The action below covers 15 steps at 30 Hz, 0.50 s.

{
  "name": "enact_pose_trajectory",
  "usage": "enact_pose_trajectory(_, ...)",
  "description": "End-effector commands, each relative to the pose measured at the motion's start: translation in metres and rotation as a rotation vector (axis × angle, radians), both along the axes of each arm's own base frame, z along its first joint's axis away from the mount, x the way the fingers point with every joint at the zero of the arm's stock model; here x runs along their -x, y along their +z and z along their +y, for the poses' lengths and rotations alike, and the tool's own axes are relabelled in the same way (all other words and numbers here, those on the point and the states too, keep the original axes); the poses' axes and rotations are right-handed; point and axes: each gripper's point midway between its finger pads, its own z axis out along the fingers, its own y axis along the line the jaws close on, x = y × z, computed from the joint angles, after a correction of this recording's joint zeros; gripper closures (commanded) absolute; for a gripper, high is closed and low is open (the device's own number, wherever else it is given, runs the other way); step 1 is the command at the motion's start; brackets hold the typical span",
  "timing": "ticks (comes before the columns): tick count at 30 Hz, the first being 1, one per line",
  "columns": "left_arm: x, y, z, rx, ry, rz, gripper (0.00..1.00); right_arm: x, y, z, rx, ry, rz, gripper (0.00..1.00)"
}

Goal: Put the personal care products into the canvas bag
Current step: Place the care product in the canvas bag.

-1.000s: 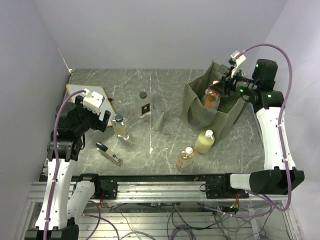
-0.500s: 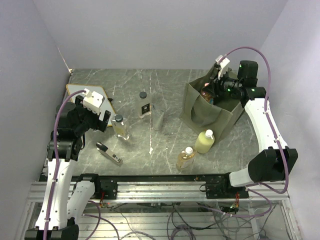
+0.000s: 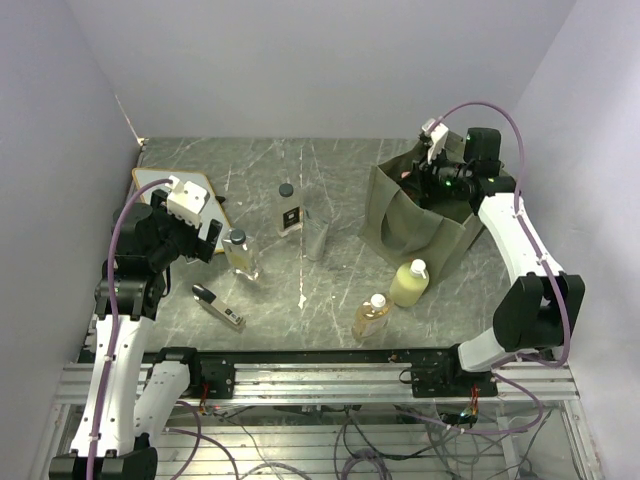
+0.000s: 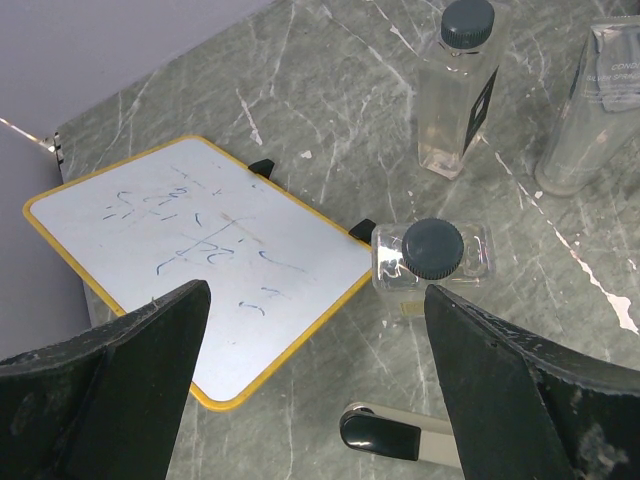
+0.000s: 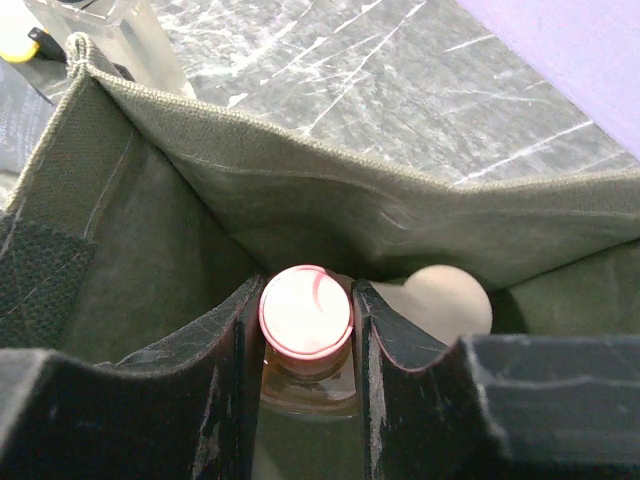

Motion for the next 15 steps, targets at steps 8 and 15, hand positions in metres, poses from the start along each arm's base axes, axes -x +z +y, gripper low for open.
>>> enact_pose_trajectory(8,-0.003,0.001,-0.004,0.008,-0.026,-0.024,0.01,-0.02,0.022,0.011,-0.008,0.092,-0.203,1.0)
enact_pose_trajectory(15,-0.002,-0.002,-0.005,0.006,-0.037,-0.023,0.01,-0.019,-0.001,0.01,0.013,0.112,-0.164,1.0)
